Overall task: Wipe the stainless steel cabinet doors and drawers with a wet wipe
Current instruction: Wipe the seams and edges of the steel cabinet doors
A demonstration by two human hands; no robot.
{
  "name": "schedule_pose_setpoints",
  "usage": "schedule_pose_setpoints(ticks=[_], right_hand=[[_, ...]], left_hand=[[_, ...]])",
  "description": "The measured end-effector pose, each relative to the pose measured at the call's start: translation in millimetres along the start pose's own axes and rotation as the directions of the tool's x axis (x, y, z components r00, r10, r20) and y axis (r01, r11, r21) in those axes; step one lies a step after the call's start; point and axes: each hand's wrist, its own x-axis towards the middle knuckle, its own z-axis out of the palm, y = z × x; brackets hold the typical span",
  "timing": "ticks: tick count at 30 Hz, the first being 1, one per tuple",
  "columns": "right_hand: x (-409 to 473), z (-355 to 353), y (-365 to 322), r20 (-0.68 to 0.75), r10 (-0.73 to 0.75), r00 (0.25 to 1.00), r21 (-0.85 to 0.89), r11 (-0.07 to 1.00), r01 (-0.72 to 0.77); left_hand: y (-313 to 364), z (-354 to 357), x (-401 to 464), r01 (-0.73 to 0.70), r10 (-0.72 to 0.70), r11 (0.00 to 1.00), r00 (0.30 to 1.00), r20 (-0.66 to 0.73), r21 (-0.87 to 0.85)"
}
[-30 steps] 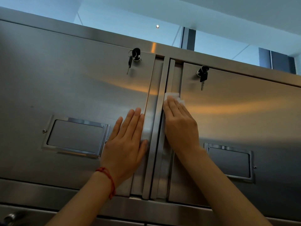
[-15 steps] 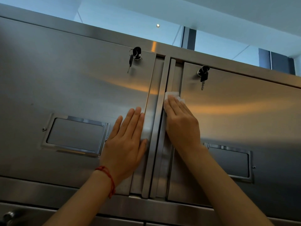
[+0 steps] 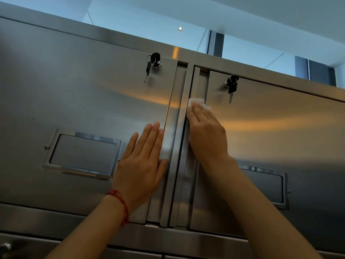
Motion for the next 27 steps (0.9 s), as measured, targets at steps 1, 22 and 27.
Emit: schedule_pose_setpoints(ticks=[1, 22, 27], right_hand=[[1, 1, 1, 0.008, -0.003, 1.0, 0.007, 1.0, 0.003], [-7, 3, -6, -0.077, 0.08, 0.994, 0.074, 0.994, -0.075], [9, 3, 4, -0.031, 0.019, 0.999, 0.016, 1.0, -0.019]], left_hand=[[0, 0, 0, 0.0, 0.0, 1.0, 1.0, 0.0, 0.003], [0, 0, 0, -0.008, 0.008, 1.0, 1.0, 0.002, 0.007], [0, 0, -1, -0.006, 0.006, 1.0, 1.0, 0.0, -0.001]])
